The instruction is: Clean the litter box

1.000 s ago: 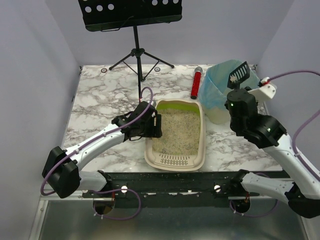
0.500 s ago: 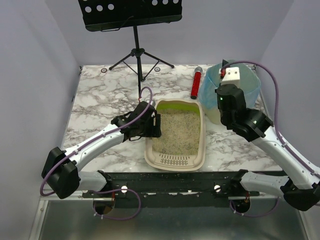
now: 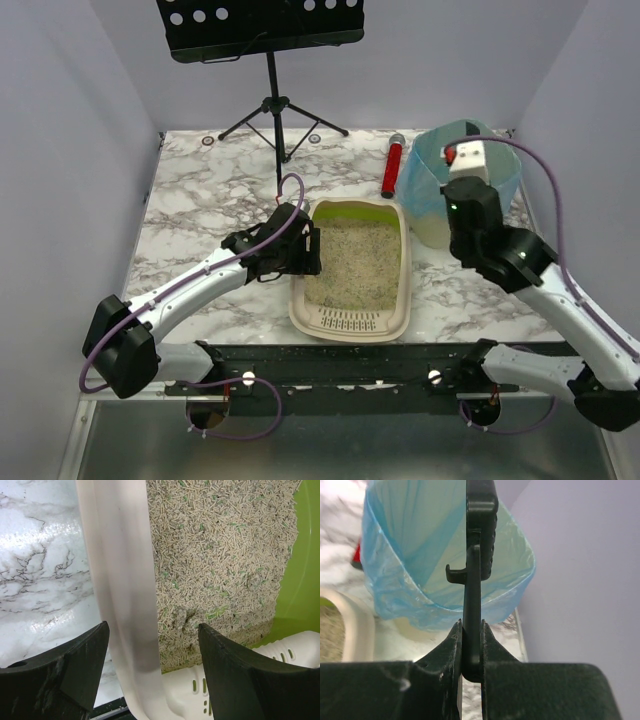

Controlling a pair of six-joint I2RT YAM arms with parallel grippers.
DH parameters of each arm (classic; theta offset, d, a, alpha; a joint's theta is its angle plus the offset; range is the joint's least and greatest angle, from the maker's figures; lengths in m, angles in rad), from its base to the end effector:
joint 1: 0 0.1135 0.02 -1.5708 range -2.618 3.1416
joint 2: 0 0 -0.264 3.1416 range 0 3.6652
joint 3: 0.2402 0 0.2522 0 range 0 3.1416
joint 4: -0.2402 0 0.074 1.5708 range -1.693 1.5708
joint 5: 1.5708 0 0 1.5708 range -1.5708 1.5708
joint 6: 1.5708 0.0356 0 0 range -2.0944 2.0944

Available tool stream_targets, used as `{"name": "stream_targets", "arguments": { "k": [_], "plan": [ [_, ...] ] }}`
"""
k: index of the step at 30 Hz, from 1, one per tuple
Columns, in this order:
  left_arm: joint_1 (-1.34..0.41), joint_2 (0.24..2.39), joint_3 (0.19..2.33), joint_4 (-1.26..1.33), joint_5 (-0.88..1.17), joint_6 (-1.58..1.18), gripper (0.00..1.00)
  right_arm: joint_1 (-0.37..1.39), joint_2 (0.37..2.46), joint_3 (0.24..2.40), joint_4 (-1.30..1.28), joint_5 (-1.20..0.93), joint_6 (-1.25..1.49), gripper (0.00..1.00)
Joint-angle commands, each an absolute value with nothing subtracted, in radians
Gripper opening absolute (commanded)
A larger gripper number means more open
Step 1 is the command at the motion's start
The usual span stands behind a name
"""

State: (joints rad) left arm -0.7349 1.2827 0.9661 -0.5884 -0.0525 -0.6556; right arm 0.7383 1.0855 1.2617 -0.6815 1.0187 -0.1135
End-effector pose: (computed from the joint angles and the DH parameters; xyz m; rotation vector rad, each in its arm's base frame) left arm 0.1972 -0.1757 0.2612 0.0780 2.5492 -0.5135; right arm 0.1747 0.1180 0.4042 -0.2015 1.8625 -0.6232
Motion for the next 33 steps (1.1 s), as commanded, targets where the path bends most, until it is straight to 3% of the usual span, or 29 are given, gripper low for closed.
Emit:
{"name": "stream_targets", "arguments": {
  "k": [1,4,8,16,25,33],
  "plan": [
    [-0.736,1.267,0.968,-0.595,-0.058,-0.646,0.80,0.741,0.933,1.313,-0.591,0.905,-0.060,0.01],
    [-0.736,1.270,0.971,-0.597,-0.061,-0.649,0.80,0.741,0.844,1.336,-0.595,0.760,0.073,0.01],
    [-0.736,1.270,0.969,-0.594,-0.057,-0.653,0.79,0.741,0.802,1.374,-0.656,0.383,0.312,0.01],
    [-0.736,1.285,0.982,-0.607,-0.052,-0.653,0.62,0.742,1.034,1.382,-0.834,-0.115,0.578,0.01],
    [-0.736,1.261,0.966,-0.577,-0.057,-0.661,0.56,0.765,1.091,1.249,-0.908,-0.185,0.657,0.01],
    [-0.736,1.279,0.959,-0.564,-0.029,-0.664,0.56,0.770,1.317,1.354,-0.899,-0.087,0.706,0.01]
  ]
}}
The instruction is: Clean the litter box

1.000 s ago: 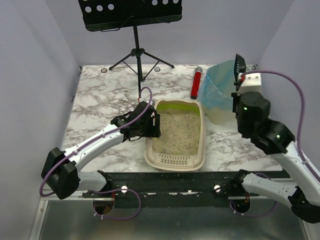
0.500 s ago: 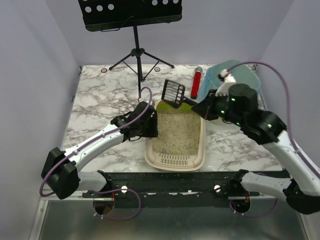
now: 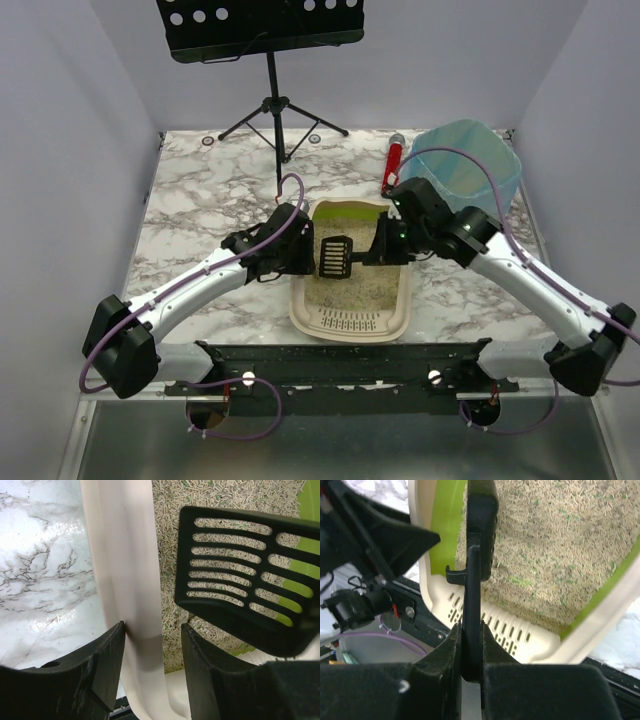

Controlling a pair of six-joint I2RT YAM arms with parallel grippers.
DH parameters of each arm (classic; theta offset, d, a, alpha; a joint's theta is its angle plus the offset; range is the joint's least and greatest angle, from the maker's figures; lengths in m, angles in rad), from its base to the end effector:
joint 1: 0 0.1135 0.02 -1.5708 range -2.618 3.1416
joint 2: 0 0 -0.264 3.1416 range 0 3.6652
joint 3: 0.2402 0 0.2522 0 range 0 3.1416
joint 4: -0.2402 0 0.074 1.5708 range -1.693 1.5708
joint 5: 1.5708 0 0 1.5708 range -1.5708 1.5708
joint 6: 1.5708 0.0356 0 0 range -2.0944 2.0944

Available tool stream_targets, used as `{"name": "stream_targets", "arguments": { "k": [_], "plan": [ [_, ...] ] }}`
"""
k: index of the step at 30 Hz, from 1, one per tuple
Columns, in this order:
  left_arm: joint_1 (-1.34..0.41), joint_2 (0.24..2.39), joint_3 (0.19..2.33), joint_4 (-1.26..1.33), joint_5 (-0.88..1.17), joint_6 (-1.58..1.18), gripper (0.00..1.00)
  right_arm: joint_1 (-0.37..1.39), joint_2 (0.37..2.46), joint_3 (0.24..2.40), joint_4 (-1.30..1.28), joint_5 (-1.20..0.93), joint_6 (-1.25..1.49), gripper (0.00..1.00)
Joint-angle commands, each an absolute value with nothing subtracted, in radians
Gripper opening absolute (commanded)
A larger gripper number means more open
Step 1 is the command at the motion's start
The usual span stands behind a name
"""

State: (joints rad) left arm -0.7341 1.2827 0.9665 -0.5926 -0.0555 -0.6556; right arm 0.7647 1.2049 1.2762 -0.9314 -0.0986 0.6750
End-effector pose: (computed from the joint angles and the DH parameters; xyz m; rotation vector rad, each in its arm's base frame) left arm 0.1972 -0.1753 0.2611 0.0758 2.5514 -0.5072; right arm 0.1686 0.1666 0.3544 -0.1625 2.5704 0.7255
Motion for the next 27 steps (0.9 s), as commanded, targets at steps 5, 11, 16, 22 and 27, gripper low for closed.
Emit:
{"name": "stream_targets", "arguments": {
  "k": [5,11,16,22,27],
  "plan": [
    [-0.736,1.276,0.943,-0.548,-0.028,-0.670,0.56,0.770,1.552,1.590,-0.937,-0.025,0.703,0.01],
    [-0.736,1.256,0.948,-0.563,-0.067,-0.670,0.56,0.765,1.747,1.735,-1.051,0.027,0.696,0.01],
    [-0.736,1.241,0.942,-0.566,-0.077,-0.670,0.56,0.732,1.761,1.668,-1.117,0.138,0.713,0.01],
    [-0.736,1.236,0.939,-0.563,-0.074,-0.672,0.56,0.715,1.643,1.623,-1.233,0.311,0.784,0.01],
    [-0.736,1.235,0.939,-0.558,-0.067,-0.672,0.56,0.713,1.496,1.603,-1.252,0.333,0.781,0.01]
  ]
}}
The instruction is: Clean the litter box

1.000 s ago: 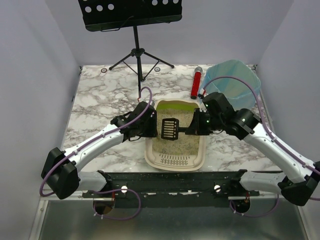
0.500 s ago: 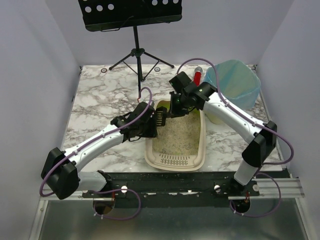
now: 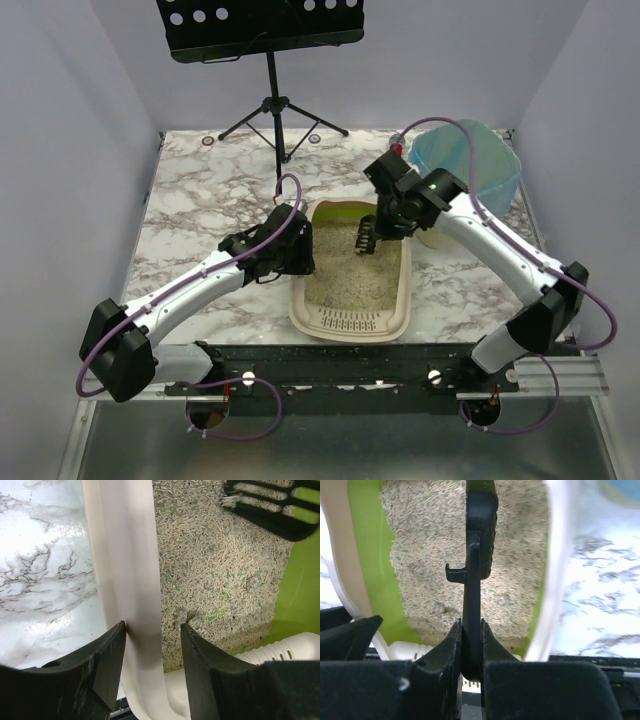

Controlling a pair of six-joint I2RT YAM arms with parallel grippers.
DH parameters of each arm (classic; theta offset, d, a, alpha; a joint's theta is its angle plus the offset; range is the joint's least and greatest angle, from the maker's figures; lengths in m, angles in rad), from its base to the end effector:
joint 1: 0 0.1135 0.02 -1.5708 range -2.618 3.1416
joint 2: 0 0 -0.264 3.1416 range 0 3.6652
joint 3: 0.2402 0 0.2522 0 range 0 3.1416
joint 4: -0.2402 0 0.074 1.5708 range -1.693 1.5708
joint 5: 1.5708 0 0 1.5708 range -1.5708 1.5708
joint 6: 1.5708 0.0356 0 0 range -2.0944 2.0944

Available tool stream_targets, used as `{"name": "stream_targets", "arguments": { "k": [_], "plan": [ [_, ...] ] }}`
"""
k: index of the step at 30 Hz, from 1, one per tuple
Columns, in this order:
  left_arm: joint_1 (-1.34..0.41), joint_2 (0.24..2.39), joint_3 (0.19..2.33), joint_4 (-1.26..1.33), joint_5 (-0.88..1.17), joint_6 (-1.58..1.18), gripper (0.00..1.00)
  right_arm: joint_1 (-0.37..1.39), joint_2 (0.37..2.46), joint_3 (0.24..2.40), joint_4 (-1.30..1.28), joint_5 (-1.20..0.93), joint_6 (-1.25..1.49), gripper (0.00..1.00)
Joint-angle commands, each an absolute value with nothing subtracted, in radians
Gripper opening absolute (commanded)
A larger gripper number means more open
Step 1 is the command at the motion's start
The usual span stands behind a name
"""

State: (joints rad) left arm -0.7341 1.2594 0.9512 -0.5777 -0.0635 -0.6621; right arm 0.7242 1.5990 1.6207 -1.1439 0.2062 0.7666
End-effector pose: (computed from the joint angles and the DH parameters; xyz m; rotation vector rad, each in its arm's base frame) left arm 0.1946 -0.1725 0.2628 0.0624 2.5284 -0.5180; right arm 0.2432 0.2054 0.3446 0.1195 2.6652 0.2099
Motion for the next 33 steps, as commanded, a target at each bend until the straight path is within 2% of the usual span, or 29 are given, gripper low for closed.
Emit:
{"name": "stream_targets", "arguments": {
  "k": [1,4,9,15,24,33],
  "plan": [
    [-0.736,1.236,0.940,-0.560,-0.072,-0.670,0.56,0.715,1.480,1.600,-1.253,0.340,0.779,0.01],
    [-0.736,1.236,0.946,-0.569,-0.080,-0.669,0.56,0.715,1.471,1.586,-1.264,0.376,0.779,0.01],
    [-0.736,1.236,0.946,-0.569,-0.080,-0.667,0.56,0.715,1.551,1.615,-1.223,0.308,0.745,0.01],
    [-0.736,1.247,0.946,-0.580,-0.103,-0.669,0.56,0.735,1.767,1.816,-1.385,0.393,0.769,0.01],
    [-0.736,1.244,0.945,-0.577,-0.095,-0.670,0.56,0.807,1.720,1.861,-1.140,0.160,0.669,0.01],
    [-0.736,1.216,0.936,-0.571,-0.120,-0.675,0.56,0.807,1.651,1.810,-1.347,0.423,0.722,0.01]
  ]
}}
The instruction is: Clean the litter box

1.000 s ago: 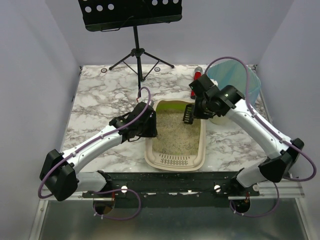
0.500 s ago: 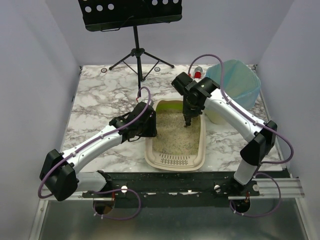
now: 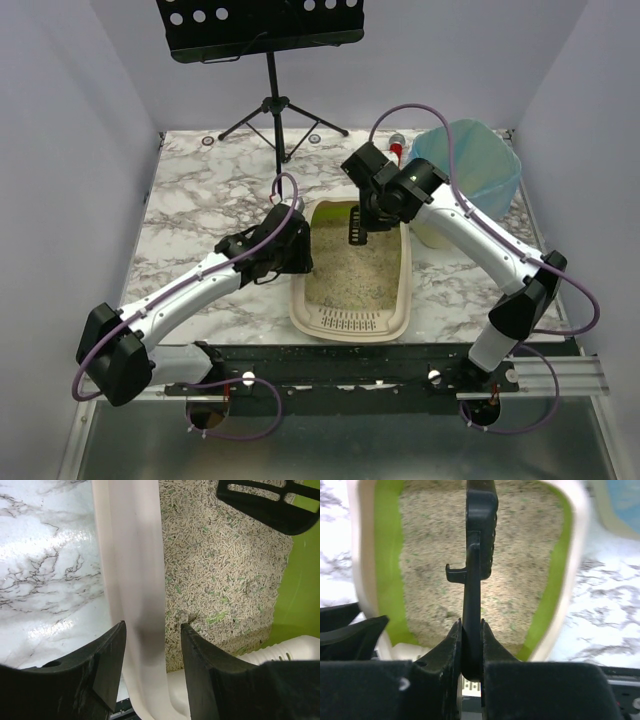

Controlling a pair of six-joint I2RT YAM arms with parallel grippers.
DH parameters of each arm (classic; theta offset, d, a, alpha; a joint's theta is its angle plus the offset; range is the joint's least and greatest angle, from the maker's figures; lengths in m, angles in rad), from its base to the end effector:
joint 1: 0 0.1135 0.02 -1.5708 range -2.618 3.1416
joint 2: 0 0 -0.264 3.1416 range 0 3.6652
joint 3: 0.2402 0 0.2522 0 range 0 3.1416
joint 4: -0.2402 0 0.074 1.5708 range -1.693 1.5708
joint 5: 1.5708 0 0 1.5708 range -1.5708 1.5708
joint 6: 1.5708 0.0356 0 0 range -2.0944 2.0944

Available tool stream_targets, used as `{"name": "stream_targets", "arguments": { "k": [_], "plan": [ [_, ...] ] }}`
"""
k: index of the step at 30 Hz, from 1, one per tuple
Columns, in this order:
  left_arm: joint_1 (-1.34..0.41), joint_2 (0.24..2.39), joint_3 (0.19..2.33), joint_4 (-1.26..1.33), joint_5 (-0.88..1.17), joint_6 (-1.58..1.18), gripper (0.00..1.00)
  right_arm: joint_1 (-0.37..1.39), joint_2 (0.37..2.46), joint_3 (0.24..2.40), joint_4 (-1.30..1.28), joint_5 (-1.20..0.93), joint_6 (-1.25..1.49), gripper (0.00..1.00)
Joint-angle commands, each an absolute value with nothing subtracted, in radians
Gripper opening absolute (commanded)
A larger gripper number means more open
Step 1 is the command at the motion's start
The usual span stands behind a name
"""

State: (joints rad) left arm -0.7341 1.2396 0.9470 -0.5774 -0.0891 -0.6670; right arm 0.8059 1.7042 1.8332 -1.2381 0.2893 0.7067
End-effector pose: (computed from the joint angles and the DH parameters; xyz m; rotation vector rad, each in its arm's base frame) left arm 0.1926 -0.1695 0.2663 0.0432 2.5042 -0.5047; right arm 0.2417 0.2372 0.3694 -0.0401 2.6092 0.1443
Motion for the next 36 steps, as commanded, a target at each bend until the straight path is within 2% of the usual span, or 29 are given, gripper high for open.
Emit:
{"name": "stream_targets", "arguments": {
  "k": [1,5,16,24,29,34,36],
  "plan": [
    [-0.736,1.219,0.942,-0.584,-0.120,-0.672,0.56,0.808,1.649,1.809,-1.371,0.483,0.732,0.01],
    [-0.736,1.241,0.954,-0.600,-0.123,-0.664,0.56,0.808,1.695,1.825,-1.526,0.592,0.772,0.01],
    [-0.736,1.295,0.973,-0.621,-0.178,-0.675,0.56,0.810,1.827,1.830,-1.514,0.585,0.758,0.01],
    [-0.736,1.284,0.930,-0.586,-0.206,-0.775,0.54,0.830,1.822,1.898,-1.243,0.460,0.608,0.01],
    [-0.736,1.287,0.914,-0.565,-0.250,-0.831,0.54,0.833,1.769,1.844,-1.039,0.341,0.525,0.01],
    [-0.736,1.325,0.914,-0.537,-0.273,-0.859,0.52,0.836,1.758,1.813,-0.983,0.261,0.482,0.01],
    [-0.736,1.330,0.908,-0.531,-0.272,-0.858,0.47,0.844,1.720,1.799,-0.989,0.270,0.471,0.01]
  ]
}}
